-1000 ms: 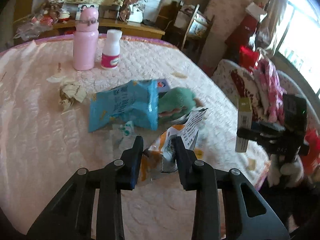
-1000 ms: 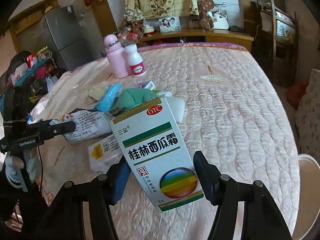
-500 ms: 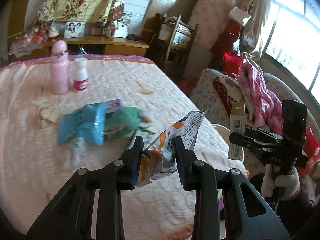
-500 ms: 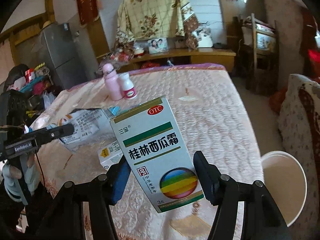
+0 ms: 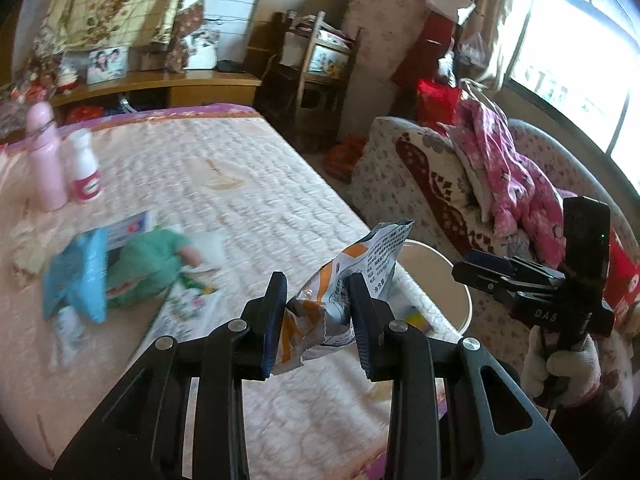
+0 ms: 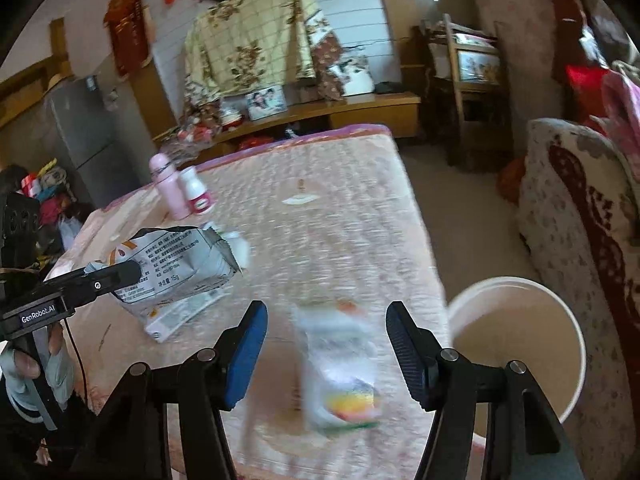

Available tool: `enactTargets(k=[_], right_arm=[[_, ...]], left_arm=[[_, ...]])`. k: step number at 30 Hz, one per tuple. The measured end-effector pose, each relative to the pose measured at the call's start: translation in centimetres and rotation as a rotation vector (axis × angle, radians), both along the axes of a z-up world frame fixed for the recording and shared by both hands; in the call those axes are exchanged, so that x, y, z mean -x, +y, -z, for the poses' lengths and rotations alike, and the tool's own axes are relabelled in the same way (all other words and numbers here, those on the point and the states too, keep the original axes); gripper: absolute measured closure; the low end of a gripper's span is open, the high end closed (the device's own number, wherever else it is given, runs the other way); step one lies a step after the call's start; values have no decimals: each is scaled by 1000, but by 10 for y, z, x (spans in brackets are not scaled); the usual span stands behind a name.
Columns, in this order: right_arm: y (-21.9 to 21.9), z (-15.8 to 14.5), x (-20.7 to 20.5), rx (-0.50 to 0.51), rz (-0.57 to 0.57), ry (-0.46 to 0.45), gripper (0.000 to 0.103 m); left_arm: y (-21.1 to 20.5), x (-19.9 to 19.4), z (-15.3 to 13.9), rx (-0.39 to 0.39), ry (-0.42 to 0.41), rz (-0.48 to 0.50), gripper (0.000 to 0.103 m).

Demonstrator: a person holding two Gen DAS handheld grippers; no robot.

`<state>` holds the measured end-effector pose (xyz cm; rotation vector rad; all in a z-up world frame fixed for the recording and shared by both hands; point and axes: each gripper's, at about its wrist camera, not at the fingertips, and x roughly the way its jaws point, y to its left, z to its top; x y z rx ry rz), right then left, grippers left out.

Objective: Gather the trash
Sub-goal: 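Carry the snack bag and medicine box in both tools over the white bucket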

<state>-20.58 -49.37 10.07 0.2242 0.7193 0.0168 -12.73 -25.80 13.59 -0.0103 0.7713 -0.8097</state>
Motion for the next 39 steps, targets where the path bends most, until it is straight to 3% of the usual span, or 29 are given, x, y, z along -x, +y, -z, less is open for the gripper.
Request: enactTargets(k=[7, 12, 19, 20, 22, 31, 39], right_arm=[[-30, 19, 2, -30, 26, 90, 42], [-12, 40, -14, -65, 3, 141, 26], [22, 82, -60, -28, 25, 277, 26], [23, 86, -63, -11, 35, 288, 27], [23, 93, -66, -2, 54, 309, 47], [-19, 62, -26, -43, 114, 222, 48], [-80, 52, 7, -69, 230, 208, 48]], left_arm=[[-26, -2, 7, 10, 26, 20, 74], [-17, -6, 15, -21, 27, -18, 74], [-2, -10, 20, -39, 15, -71, 74], [-1, -10, 20, -41, 10, -72, 74], [-2, -8, 20, -49, -1, -71, 74], [-36, -2, 19, -64, -20, -21, 74], [-88, 7, 16, -68, -29, 56, 74]])
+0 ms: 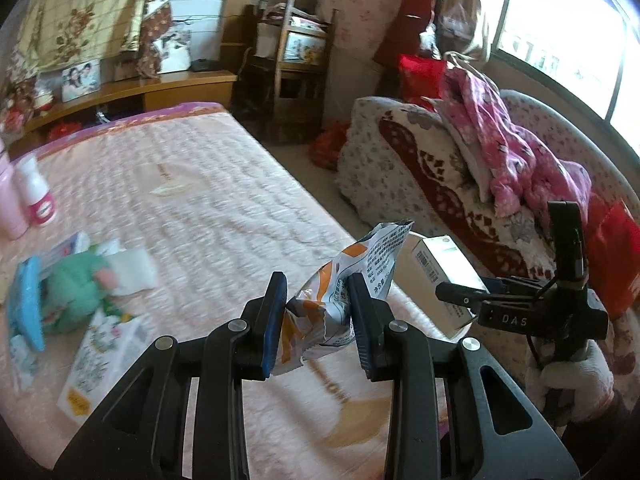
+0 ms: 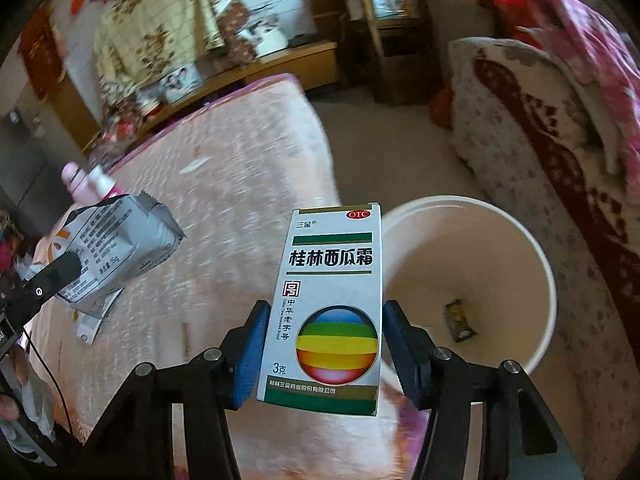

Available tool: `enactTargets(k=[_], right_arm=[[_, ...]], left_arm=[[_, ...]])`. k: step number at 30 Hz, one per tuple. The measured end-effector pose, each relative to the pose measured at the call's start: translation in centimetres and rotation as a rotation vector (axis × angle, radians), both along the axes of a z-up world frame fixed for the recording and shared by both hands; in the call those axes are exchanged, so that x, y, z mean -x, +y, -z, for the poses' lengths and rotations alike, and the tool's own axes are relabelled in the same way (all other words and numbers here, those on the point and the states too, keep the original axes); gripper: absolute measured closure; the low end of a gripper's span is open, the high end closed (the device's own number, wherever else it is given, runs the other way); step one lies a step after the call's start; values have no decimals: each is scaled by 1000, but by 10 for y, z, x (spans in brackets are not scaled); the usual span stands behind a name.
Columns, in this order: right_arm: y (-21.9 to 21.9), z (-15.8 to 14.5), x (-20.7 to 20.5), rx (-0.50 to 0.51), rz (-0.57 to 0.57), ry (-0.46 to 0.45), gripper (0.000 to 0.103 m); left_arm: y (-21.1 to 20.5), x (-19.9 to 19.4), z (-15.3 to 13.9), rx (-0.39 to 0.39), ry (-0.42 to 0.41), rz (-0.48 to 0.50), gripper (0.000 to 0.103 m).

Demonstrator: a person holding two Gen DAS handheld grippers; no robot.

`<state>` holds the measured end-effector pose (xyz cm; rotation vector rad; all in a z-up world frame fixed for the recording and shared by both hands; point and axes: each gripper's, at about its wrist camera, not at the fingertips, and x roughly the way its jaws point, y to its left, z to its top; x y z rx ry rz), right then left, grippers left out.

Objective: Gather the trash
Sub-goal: 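Carry the snack bag and medicine box in both tools over the white bucket, then open both tools to drop the snack bag and box into the bucket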

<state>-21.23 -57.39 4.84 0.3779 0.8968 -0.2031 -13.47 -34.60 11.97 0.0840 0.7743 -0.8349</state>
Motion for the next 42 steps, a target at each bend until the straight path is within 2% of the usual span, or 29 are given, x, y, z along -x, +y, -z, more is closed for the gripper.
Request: enactTargets(k=[11, 24, 26, 29, 36, 42], right_arm=[[-49, 16, 22, -24, 87, 28, 48], [-89, 51, 27, -71, 170, 79, 48], [-93, 54, 29, -85, 186, 79, 46], [-98, 55, 31, -85, 203, 82, 38], [-98, 55, 36, -74, 191, 91, 36], [-86, 43, 39, -30, 167, 74, 36]], left_arm=[[-72, 5, 16, -2, 82, 85, 74], [-131, 2, 38, 16, 184, 101, 72], [-137, 1, 41, 31, 209, 107, 69], [-142, 2, 45, 34, 230, 123, 51], [-138, 9, 39, 12, 195, 130, 50], [-122, 11, 33, 13, 167, 118, 50]])
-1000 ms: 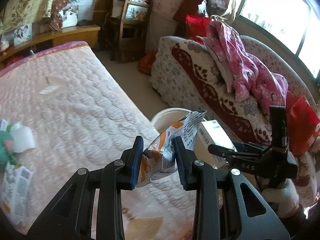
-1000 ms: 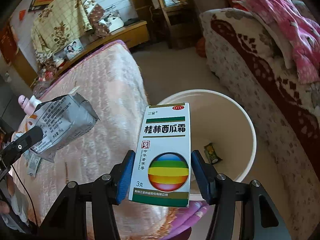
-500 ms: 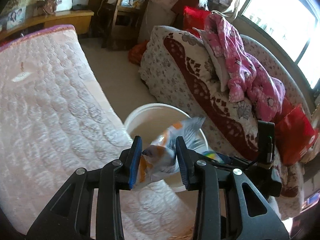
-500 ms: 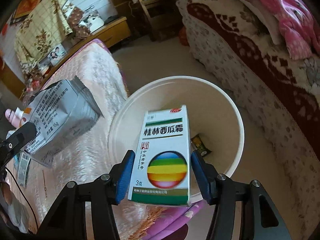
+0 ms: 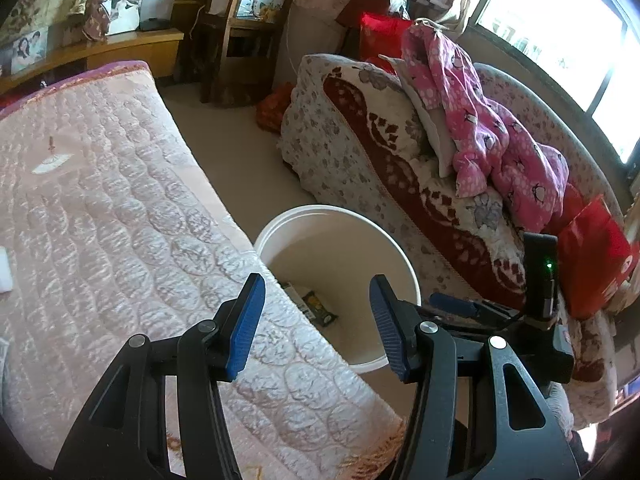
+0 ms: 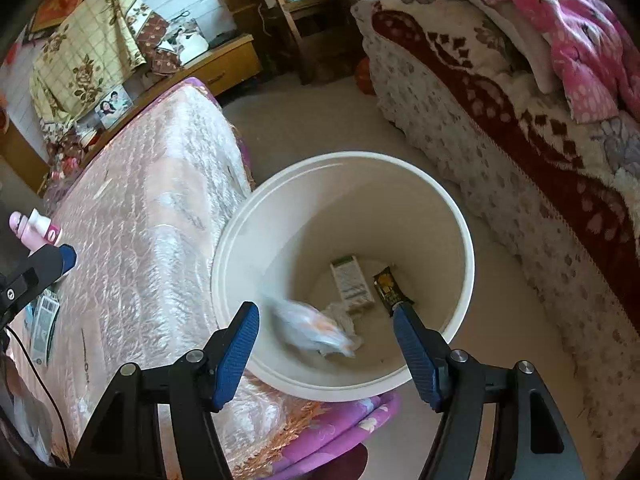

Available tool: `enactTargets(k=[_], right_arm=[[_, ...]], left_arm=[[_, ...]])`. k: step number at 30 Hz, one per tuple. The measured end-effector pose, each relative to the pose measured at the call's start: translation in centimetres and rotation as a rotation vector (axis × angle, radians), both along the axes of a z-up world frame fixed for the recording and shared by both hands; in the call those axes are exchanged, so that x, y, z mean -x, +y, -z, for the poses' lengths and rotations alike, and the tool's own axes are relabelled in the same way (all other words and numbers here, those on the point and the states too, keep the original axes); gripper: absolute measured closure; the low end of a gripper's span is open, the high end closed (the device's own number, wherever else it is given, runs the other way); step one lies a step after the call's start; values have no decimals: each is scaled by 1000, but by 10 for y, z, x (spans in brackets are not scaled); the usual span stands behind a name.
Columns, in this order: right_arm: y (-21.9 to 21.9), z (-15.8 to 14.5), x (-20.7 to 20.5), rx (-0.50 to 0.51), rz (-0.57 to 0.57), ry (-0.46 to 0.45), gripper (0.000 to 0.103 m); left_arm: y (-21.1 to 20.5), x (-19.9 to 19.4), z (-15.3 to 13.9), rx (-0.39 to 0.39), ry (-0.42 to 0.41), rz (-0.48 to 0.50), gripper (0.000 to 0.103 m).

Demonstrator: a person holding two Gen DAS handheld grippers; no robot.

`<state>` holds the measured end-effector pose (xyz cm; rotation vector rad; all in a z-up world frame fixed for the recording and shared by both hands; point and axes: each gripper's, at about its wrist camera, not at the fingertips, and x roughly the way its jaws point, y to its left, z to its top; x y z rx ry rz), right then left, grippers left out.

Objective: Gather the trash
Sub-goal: 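Open both tools to drop the snack bag and box into the bucket, then move both open tools back toward the green towel and blue packet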

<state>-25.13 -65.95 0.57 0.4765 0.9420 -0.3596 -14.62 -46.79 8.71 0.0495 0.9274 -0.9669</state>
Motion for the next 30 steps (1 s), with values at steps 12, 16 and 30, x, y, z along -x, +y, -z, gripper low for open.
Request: enactTargets(k=[12, 16, 30], right_arm=[[45, -33, -8, 69, -77, -46, 36], [63, -42, -14, 77, -111, -64, 36], [145, -66, -46, 79, -279, -129, 35]], left_arm=[[43, 2, -12, -9, -58, -70, 50], [65, -1, -15, -8, -60, -102, 50], [162, -14, -24, -31, -100, -245, 50]])
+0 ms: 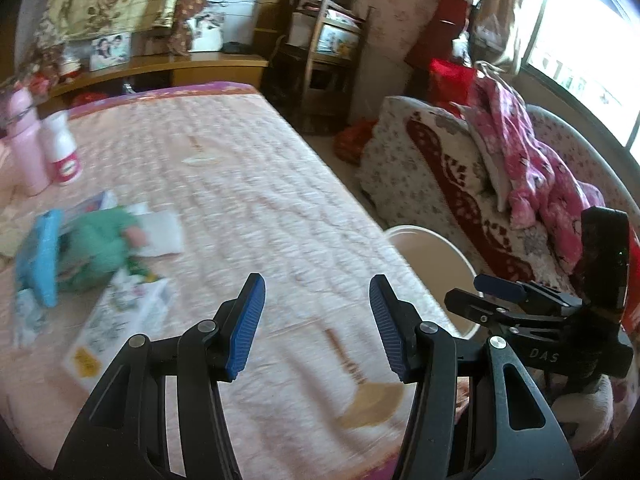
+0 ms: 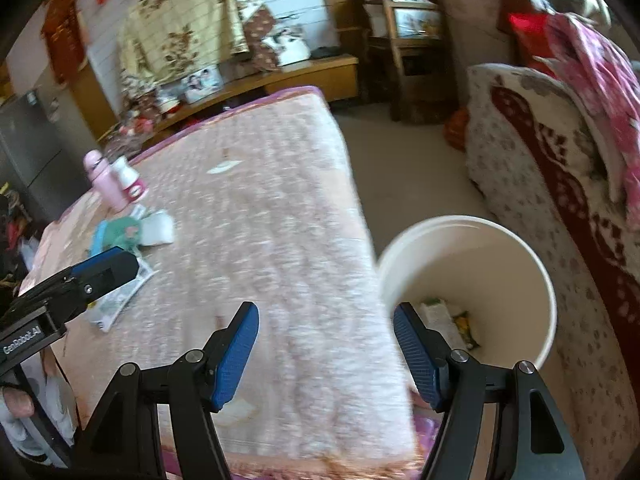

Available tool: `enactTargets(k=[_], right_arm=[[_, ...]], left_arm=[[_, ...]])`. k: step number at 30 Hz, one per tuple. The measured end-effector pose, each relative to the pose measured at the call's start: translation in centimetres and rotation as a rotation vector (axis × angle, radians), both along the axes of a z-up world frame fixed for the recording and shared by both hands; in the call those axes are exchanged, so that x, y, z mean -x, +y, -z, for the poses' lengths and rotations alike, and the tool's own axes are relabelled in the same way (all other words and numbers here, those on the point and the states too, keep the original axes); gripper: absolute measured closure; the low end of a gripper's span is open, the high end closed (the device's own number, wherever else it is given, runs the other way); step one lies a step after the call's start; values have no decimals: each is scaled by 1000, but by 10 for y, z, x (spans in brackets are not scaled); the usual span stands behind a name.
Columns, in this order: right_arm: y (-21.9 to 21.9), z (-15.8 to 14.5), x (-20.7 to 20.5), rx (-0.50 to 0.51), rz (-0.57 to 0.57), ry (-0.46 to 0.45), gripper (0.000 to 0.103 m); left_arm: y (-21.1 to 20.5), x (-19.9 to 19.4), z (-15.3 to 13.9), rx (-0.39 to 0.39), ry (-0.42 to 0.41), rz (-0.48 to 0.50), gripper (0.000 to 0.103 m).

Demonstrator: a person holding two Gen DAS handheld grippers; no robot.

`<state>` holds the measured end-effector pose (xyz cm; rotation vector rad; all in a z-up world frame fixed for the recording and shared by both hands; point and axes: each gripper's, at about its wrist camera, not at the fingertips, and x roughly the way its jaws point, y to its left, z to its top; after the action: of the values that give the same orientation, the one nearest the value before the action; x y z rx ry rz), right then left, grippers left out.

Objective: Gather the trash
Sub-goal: 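Move both open tools back toward the green towel and blue packet, then grasp the white-green tissue packet with the left tool while the right tool grasps the green towel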

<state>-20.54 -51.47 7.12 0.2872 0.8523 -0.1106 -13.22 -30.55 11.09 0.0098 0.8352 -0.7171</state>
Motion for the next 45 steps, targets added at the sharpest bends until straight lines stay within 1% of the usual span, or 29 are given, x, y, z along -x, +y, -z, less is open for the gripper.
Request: enactTargets(k=[4, 10, 14, 18, 21, 26, 27, 28, 32, 34, 37, 39, 43, 44, 45], right_arm=[[28, 0, -14, -1, -62, 3, 35], [66, 4, -33, -8, -154, 16, 35], [94, 6, -48, -3, -217, 23, 34], [120, 8, -64, 2, -282, 23, 34], [139, 8, -80, -5, -331, 15, 30], [171, 8, -118, -15, -414, -2, 28], [176, 8, -126, -13, -428, -8, 25], [180, 7, -133, -9, -440, -12, 23], [197, 9, -163, 21, -492, -17, 22], [207, 13, -178, 42, -527, -12, 16], [217, 20, -199, 89, -561, 14, 16], [221, 24, -209, 89, -581, 25, 16], [229, 35, -222, 88, -620, 61, 17], [231, 37, -222, 92, -621, 58, 20], [233, 38, -220, 101, -613, 51, 30]], left_arm=[[35, -8, 2, -10, 3, -53, 50], [102, -22, 13, -35, 20, -154, 50], [144, -31, 26, -70, 34, -216, 44], [182, -42, 38, -83, 58, -277, 44], [199, -50, 45, -95, 63, -299, 42], [210, -59, 53, -115, 45, -287, 42], [211, -61, 55, -119, 41, -282, 42], [210, -63, 56, -124, 33, -273, 42], [209, -72, 58, -142, 15, -258, 42], [210, -78, 59, -141, 16, -251, 42], [211, -88, 64, -148, 30, -241, 42], [211, -94, 68, -146, 49, -230, 42], [208, -101, 73, -137, 69, -220, 42], [208, -103, 75, -128, 76, -217, 43], [207, -104, 76, -121, 83, -217, 47]])
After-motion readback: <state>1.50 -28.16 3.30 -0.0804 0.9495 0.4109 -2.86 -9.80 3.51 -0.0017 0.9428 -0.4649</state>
